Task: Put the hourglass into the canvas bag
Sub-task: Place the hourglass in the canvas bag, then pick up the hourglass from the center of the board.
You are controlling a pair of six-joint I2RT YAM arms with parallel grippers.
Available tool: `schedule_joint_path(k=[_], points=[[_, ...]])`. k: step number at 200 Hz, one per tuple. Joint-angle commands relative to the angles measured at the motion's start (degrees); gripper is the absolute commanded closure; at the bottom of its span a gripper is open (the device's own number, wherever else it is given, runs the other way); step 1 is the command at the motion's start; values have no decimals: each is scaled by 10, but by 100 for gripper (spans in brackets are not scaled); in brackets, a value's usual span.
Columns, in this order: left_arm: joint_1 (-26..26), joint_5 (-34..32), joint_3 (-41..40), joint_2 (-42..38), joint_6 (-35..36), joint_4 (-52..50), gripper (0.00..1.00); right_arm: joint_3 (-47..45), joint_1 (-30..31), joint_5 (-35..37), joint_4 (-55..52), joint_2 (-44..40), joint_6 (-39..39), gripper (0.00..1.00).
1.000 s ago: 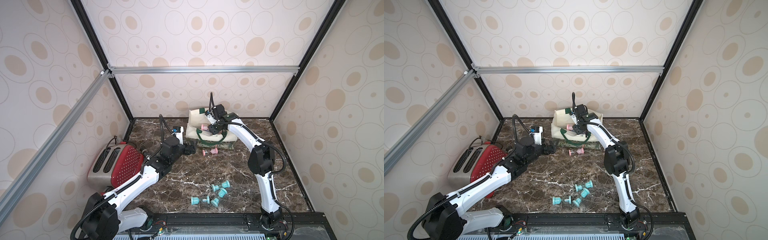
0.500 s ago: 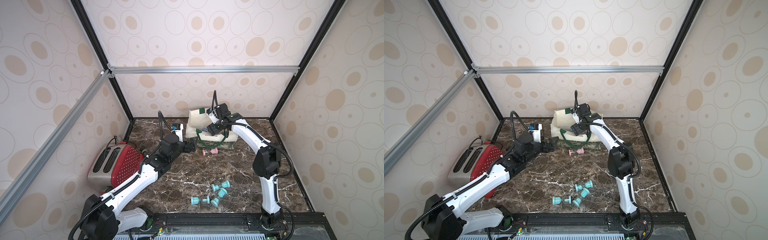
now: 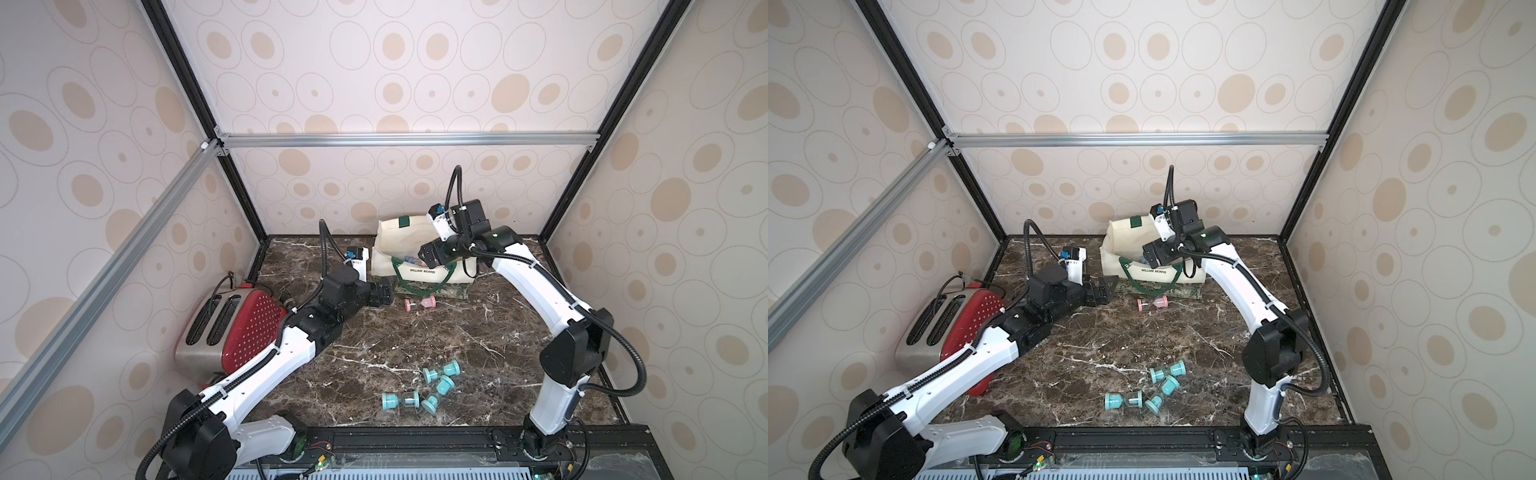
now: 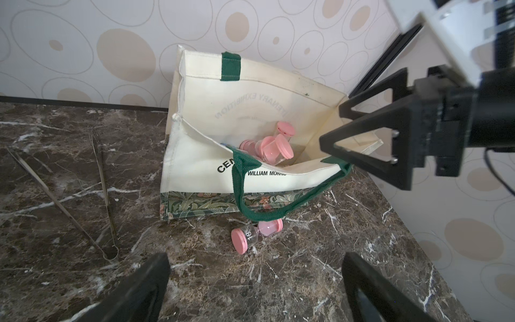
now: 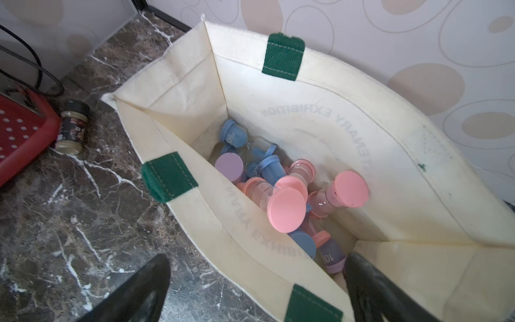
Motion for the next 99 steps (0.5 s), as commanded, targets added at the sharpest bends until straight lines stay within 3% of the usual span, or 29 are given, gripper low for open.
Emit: schedule_joint_path(k=[1,34,99], points=[[-1,8,10,-23,-15,-25,3,-40,11,17,-12,-44,67,0],[-2,12,-9,-52,-26,-56,3,-105,41,67,-66,-101,124,0],[-5,18,-48,-101,-33,-104,2,-309,135,144,-61,-196,219,0]])
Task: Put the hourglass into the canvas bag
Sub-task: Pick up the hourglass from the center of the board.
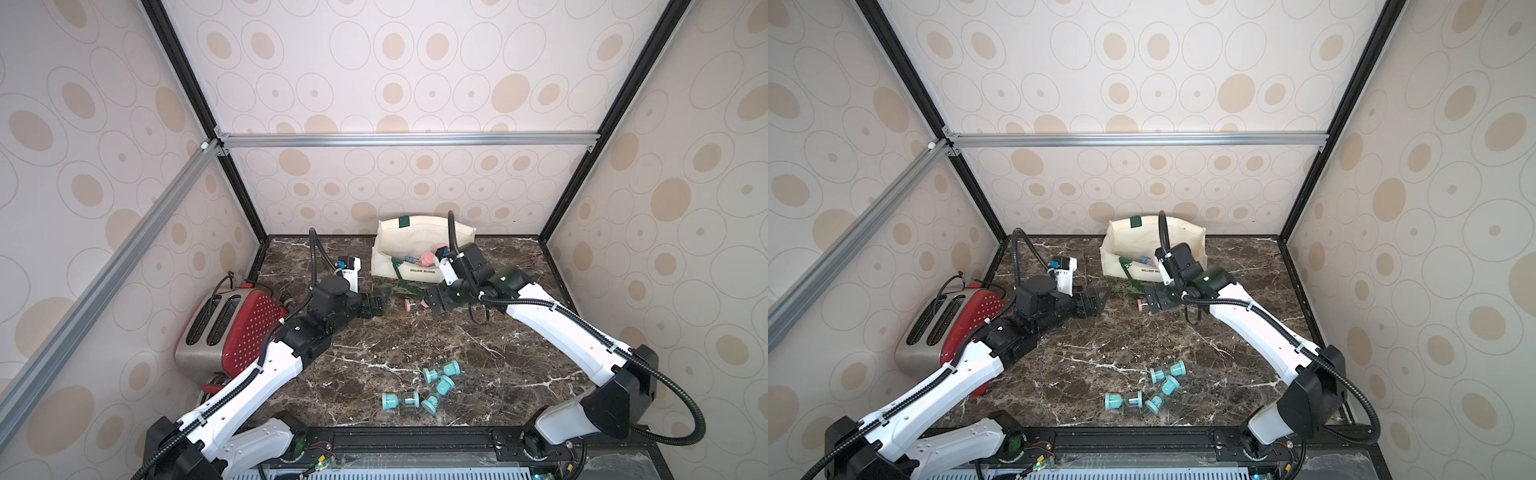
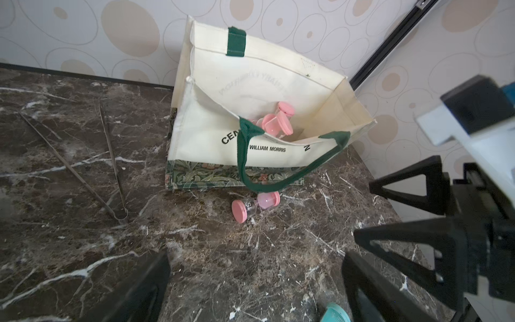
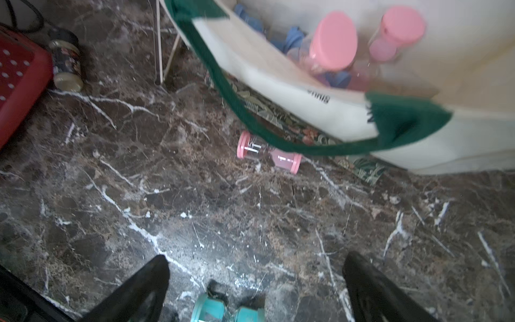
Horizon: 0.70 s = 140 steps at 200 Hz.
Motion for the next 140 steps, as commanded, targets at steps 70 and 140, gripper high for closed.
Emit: schedule_joint_path(k=[70,140], points=[[-17,2,-71,-53,-35,-23,2,-197,93,73,-50,-69,265,0],[-24,3,-95,-28,-24,1,3,-290,140,57,23,-73,458,0]])
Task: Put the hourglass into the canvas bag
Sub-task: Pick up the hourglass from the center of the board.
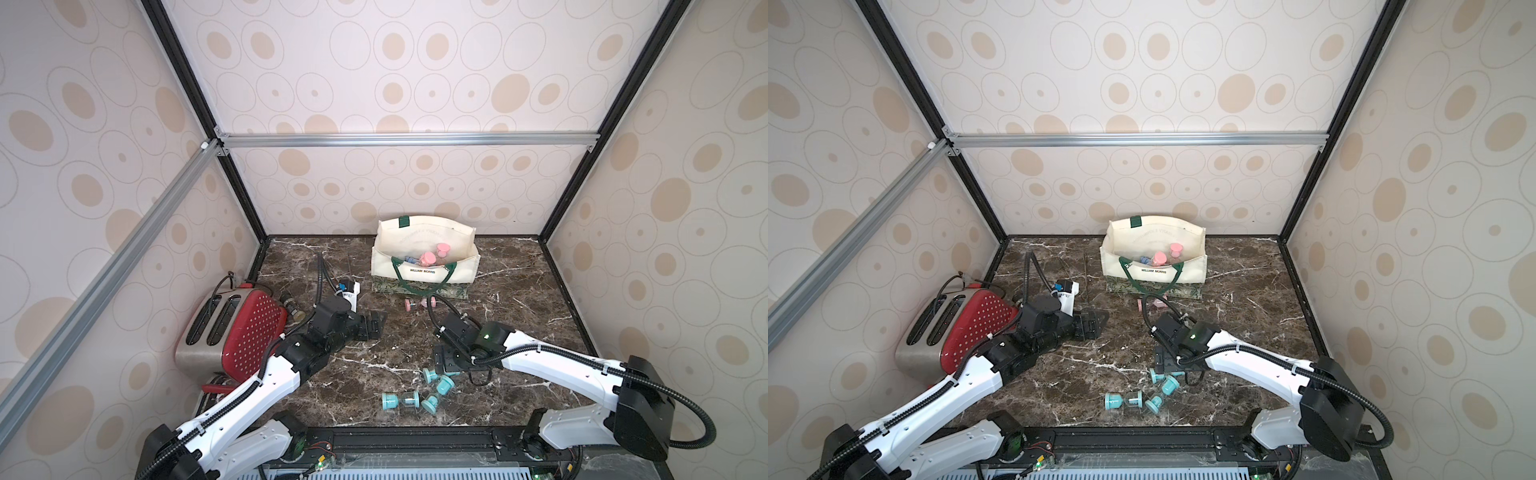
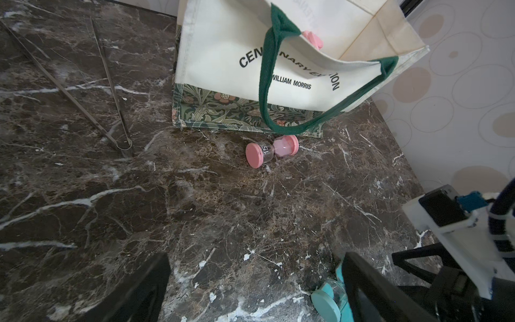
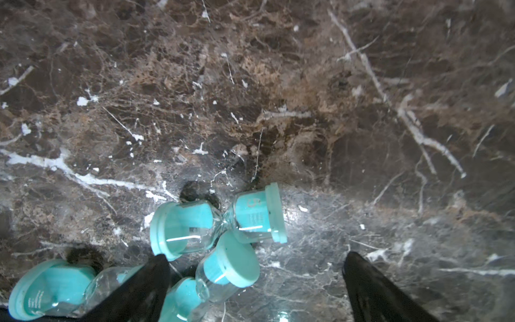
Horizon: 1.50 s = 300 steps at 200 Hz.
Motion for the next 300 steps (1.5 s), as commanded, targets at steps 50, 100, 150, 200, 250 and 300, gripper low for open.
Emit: schedule_joint_path(k=[50,100,150,200,250,300], points=[[-4,-10,7,22,15,14,3,-38,6,-21,75,34,140,0],[-4,-16,12,29,26,3,3,-34,6,-41,110,71,155,0],[-4,-51,14,21,29,-12,2,7,5,-32,145,125,140,0],[-3,-96,12,-1,26,-33,3,85,5,-41,176,201,102,0],[-1,-132,10,-22,22,-55,2,143,6,-24,118,217,82,0],[3,-141,3,-31,26,-63,3,179,24,13,-3,187,121,0]])
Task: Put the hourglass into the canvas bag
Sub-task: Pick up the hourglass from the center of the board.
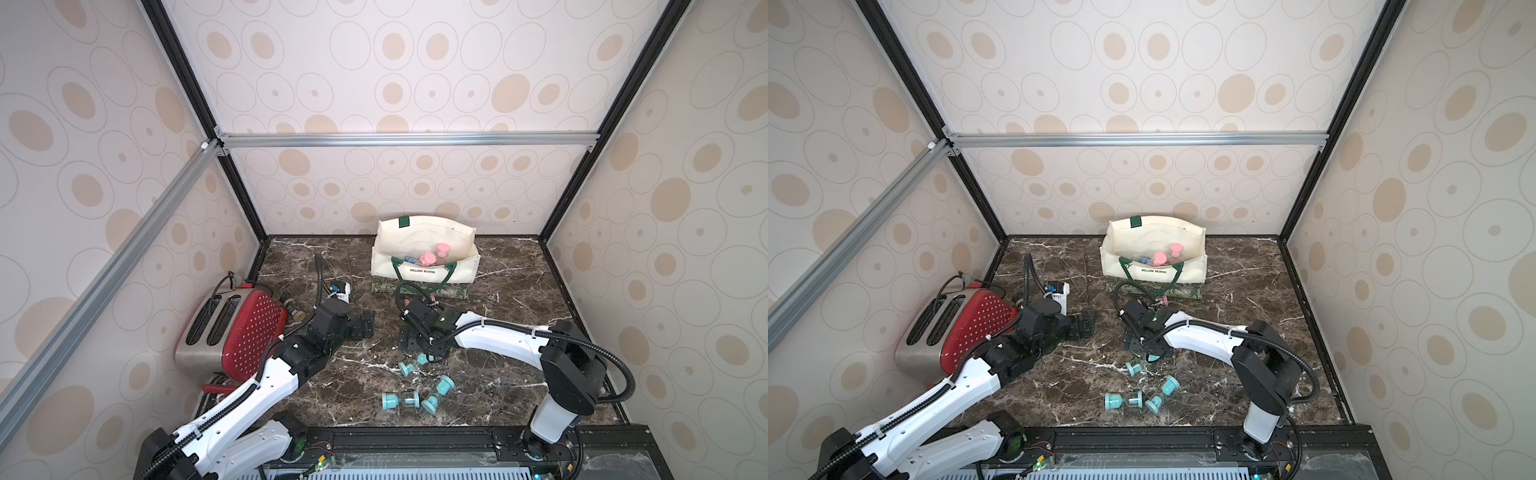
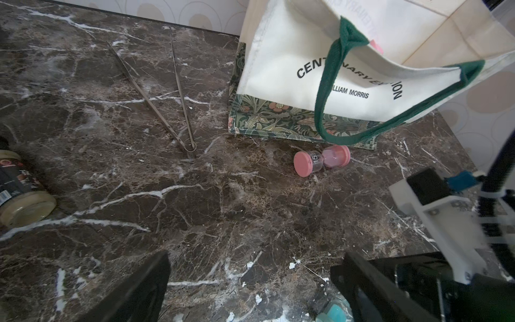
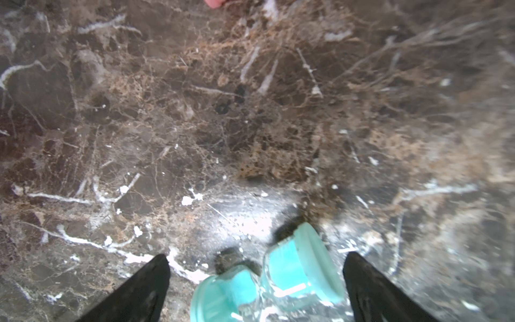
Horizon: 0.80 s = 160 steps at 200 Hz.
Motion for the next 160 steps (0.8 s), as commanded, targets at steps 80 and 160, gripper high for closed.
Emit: schedule_joint_path(k=[80,160], points=[[13,-17,-4,-38,35,-21,3,0,55,-11,-61,-6,125,0],[20,-23,-6,-61,38,-44,3,32,56,-5,-35,69,120,8]])
